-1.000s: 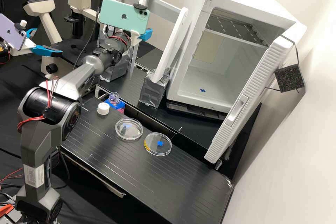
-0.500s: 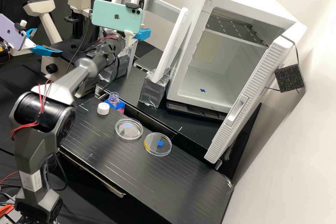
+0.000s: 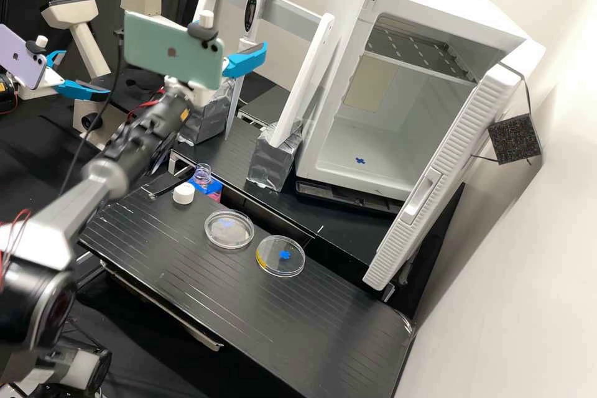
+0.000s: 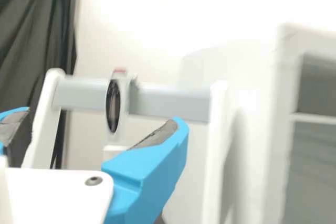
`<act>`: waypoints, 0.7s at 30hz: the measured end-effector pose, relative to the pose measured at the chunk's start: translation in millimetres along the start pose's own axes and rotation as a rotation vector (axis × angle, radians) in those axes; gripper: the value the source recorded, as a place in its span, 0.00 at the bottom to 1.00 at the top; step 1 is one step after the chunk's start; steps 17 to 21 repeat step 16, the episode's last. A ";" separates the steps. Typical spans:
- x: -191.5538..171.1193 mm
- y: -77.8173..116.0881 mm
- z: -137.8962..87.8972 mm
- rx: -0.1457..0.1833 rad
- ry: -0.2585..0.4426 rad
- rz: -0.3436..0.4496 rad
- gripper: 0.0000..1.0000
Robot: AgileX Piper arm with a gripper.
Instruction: Use the pipette
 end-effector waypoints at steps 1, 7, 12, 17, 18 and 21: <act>-11.9 2.0 -0.4 0.010 0.011 0.046 1.00; -59.2 -7.1 7.8 0.054 0.057 0.142 1.00; -84.6 -17.1 24.3 0.140 0.081 0.190 1.00; -96.4 -23.4 36.2 0.202 0.088 0.207 1.00; -96.4 -23.4 36.2 0.202 0.088 0.207 1.00; -96.4 -23.4 36.2 0.202 0.088 0.207 1.00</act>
